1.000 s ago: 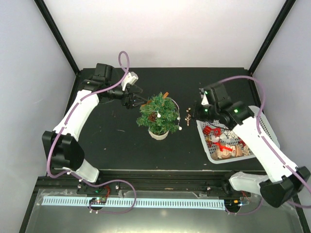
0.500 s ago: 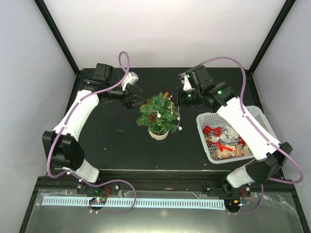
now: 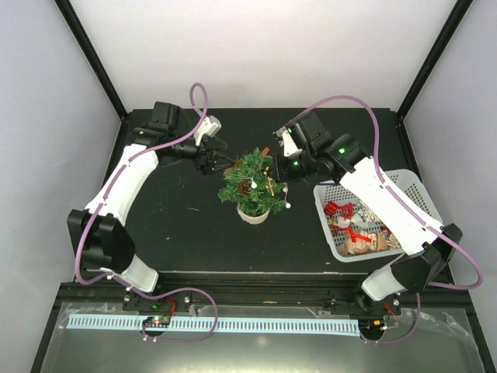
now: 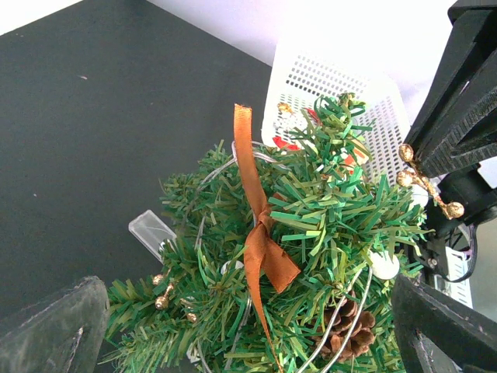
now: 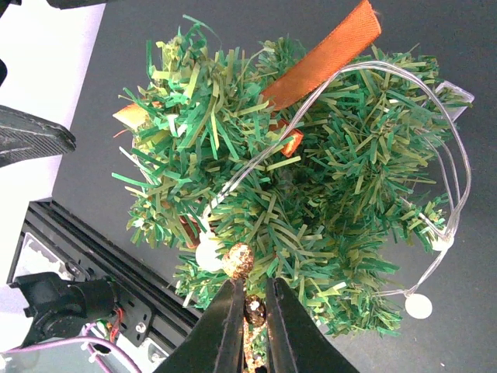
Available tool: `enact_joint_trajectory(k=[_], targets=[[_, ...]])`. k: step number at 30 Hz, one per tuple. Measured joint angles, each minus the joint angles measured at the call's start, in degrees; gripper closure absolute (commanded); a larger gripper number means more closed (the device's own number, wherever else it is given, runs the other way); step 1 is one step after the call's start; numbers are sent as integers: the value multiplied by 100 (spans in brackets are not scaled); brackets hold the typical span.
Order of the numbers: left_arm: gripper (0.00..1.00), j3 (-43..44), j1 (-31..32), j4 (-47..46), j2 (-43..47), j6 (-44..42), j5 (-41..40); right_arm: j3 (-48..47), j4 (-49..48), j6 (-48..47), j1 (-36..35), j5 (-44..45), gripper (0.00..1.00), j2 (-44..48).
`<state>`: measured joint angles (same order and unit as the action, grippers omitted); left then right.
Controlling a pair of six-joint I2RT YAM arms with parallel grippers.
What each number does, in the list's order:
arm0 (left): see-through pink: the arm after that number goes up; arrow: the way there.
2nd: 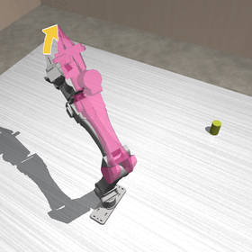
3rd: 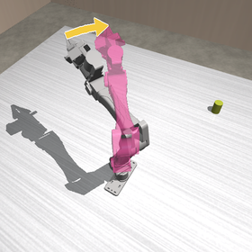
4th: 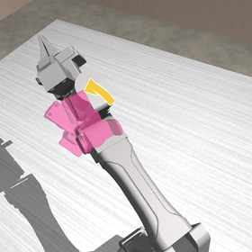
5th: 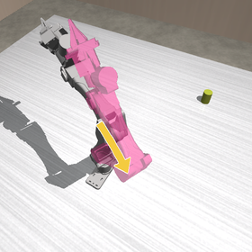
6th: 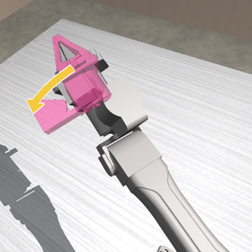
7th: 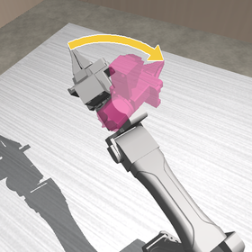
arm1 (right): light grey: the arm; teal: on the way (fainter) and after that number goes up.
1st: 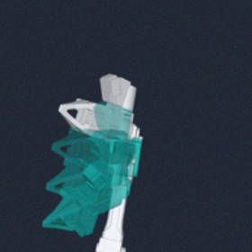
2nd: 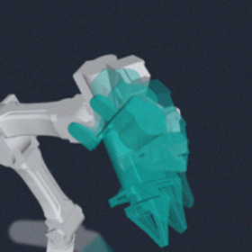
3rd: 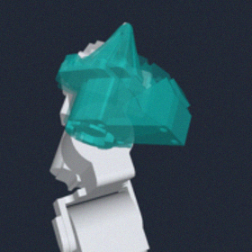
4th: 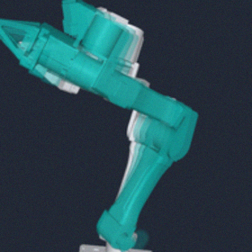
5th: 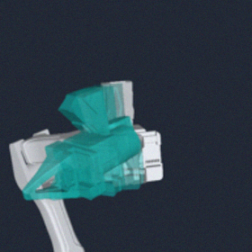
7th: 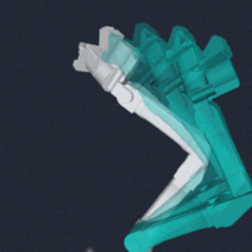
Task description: Decorate the small christmas tree
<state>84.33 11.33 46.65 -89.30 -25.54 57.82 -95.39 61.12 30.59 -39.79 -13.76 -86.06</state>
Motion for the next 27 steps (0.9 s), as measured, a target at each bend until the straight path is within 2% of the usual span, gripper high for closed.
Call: enact_joint_trajectory(k=[8,18,27], targets=[[1,-7,0,-2,-2,0,0,-59,39,-72,0,-15,87,-28],[1,-120,0,-15,-2,-4,-28,-616,37,-72,0,-142,87,-492],[1,-203,0,-39,-2,-28,-72,-614,2,-70,0,-144,87,-669]])
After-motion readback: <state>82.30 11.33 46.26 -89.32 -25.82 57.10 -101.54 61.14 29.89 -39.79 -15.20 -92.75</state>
